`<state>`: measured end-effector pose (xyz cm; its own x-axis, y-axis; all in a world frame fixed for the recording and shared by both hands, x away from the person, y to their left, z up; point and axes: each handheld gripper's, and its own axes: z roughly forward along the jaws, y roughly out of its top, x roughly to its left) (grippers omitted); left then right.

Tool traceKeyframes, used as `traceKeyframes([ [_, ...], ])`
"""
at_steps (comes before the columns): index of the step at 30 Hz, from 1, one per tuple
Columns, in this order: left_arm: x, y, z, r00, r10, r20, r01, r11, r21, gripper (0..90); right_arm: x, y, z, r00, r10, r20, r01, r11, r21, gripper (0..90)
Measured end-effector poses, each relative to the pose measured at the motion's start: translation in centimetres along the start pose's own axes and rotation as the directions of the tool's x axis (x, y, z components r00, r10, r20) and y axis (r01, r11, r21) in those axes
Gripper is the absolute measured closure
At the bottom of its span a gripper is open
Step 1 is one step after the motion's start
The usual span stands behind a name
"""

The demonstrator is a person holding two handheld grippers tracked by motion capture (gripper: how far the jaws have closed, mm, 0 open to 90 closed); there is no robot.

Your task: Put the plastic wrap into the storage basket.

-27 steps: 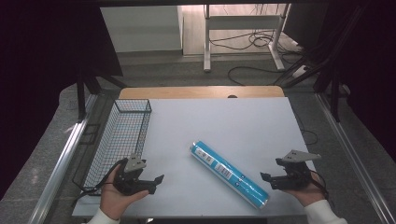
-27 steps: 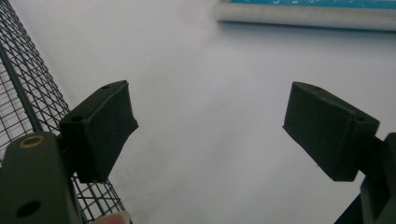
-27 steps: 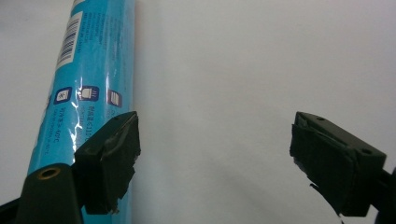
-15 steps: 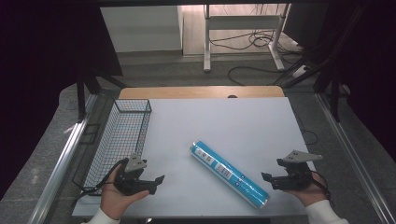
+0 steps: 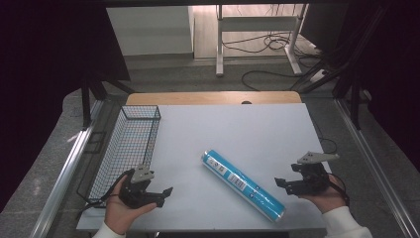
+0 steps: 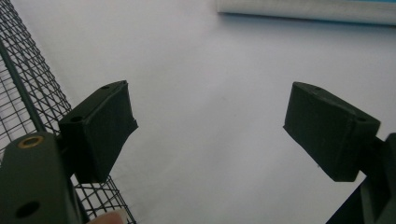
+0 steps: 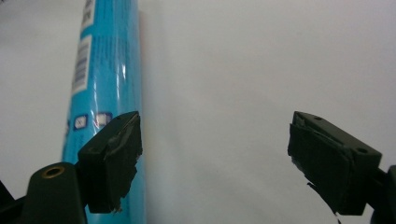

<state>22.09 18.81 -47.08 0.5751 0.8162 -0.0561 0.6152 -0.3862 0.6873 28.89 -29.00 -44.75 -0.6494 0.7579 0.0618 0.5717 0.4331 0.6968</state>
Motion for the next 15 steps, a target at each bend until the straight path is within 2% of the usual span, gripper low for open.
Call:
traceKeyframes([
  [7, 0.1, 0.0, 0.1, 1.0000, 0.000, 0.009, 0.000, 1.0000, 0.003, 15.8, 0.8, 2.0, 0.2, 0.9997, 0.018, -0.018, -0.017, 0.9986, 0.049, 16.8],
  [9, 0.1, 0.0, 0.1, 1.0000, 0.001, 0.009, -0.001, 1.0000, 0.003, 15.8, 1.6, 2.5, 0.9, 0.9994, 0.007, -0.033, -0.004, 0.9959, 0.090, 16.0],
  [10, 0.1, 0.0, 0.1, 1.0000, 0.001, 0.009, -0.001, 1.0000, 0.003, 15.8, 1.6, 2.5, 0.9, 0.9994, 0.007, -0.033, -0.004, 0.9959, 0.090, 16.0],
  [11, 0.1, 0.0, 0.0, 1.0000, 0.000, 0.009, 0.000, 1.0000, 0.002, 15.8, 2.3, 2.8, 1.5, 0.9989, -0.008, -0.046, 0.013, 0.9929, 0.118, 15.3],
  [13, 0.1, 0.0, 0.0, 1.0000, 0.000, 0.008, 0.000, 1.0000, 0.002, 15.8, 2.5, 2.9, 1.7, 0.9984, -0.017, -0.055, 0.023, 0.9915, 0.128, 15.0],
  [15, 0.1, 0.0, 0.1, 1.0000, 0.002, 0.003, -0.002, 1.0000, 0.004, 15.7, 3.5, 3.4, 2.4, 0.9964, -0.034, -0.078, 0.046, 0.9856, 0.163, 14.3],
])
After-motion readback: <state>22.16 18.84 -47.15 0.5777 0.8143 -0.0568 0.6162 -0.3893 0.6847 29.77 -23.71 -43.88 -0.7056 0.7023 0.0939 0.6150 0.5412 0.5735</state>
